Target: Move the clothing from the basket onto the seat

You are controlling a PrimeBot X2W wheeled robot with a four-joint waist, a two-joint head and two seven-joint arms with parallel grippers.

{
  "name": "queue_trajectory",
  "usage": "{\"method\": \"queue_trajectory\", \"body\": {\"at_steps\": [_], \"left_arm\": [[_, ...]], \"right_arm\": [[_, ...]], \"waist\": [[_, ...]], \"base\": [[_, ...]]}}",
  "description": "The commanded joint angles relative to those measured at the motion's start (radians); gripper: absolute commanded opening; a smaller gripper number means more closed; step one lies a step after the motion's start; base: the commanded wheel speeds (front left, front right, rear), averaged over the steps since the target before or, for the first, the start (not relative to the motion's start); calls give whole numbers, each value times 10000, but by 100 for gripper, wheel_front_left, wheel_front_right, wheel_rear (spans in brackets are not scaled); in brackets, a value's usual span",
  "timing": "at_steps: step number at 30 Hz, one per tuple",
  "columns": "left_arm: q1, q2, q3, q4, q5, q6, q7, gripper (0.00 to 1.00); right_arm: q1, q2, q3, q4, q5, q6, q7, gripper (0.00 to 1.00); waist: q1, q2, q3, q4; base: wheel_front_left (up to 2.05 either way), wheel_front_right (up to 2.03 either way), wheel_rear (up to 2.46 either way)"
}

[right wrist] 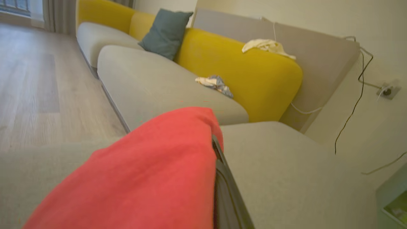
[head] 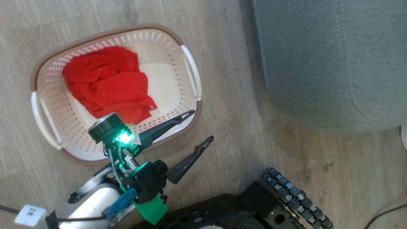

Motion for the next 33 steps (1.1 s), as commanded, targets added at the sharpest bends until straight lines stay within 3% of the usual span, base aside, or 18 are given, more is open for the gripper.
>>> {"method": "queue_trajectory", "body": {"at_steps": [1, 16, 17, 19, 26, 33], "left_arm": [[-128, 151, 196, -364, 13, -8, -49, 100], [-184, 115, 450, -240, 15, -8, -49, 100], [-204, 100, 460, -226, 11, -8, -49, 100], [-233, 53, 470, -198, 3, -8, -49, 100], [-316, -182, 248, -112, -61, -8, -49, 100], [-352, -833, 239, 134, -177, -8, -49, 100]], "right_arm": [[-343, -182, -134, -140, -183, -2, -52, 0], [-816, 306, -1332, 2635, -2143, -2, 279, 0], [-836, 307, -1384, 2698, -2219, -2, 264, 12], [-845, 316, -1442, 2778, -2409, -2, 189, 100], [-718, 349, -1340, 3193, -2927, -2, 233, 100], [-393, 163, -877, 3633, -3166, -2, 888, 100]], "waist": [[-1, 1, 200, 198], [-1, 1, 517, 444], [-1, 1, 499, 435], [-1, 1, 428, 409], [-1, 1, -159, 333], [-1, 1, -1112, 386]], "base": [[0, 0, 0], [0, 0, 0], [0, 0, 0], [0, 0, 0], [0, 0, 0], [0, 0, 0]]}}
